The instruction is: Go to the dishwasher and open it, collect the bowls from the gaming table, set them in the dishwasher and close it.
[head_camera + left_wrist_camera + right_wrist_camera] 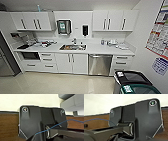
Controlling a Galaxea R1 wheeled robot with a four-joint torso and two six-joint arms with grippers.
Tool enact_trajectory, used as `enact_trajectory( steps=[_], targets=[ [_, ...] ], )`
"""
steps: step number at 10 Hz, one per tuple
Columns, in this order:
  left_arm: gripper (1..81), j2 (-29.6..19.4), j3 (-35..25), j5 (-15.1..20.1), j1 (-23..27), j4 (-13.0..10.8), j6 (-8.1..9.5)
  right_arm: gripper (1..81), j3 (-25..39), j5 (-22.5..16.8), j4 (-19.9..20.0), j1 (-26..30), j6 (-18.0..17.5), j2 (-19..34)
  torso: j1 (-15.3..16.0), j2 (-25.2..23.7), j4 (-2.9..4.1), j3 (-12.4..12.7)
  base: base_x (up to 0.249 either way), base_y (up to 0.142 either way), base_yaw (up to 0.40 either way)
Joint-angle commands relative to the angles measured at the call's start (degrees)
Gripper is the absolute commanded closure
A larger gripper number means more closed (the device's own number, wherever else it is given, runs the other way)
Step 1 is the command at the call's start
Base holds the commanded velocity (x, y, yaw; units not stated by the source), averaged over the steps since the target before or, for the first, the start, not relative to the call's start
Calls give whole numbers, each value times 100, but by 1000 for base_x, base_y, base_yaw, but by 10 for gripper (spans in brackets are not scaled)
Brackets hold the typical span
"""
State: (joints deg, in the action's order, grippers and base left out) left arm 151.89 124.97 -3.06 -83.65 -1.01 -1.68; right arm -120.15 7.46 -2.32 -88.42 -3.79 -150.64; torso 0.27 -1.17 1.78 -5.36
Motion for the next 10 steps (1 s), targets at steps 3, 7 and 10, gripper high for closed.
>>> enact_trajectory(
  steps=[3, 7, 10],
  targets=[
    [10, -133, -60, 288, 257, 13, -8, 10, 72, -315, -111, 223, 28, 146, 0, 0, 0, 0, 100, 0, 0],
    [10, -141, -60, 288, 257, 13, -8, 10, 72, -315, -102, 223, 28, 146, 0, 5, 0, -2, 99, 0, 0],
    [10, -150, -60, 288, 257, 13, -8, 10, 81, -315, -111, 232, 28, 146, -2, 2, 0, -2, 99, 0, 0]
  ],
)
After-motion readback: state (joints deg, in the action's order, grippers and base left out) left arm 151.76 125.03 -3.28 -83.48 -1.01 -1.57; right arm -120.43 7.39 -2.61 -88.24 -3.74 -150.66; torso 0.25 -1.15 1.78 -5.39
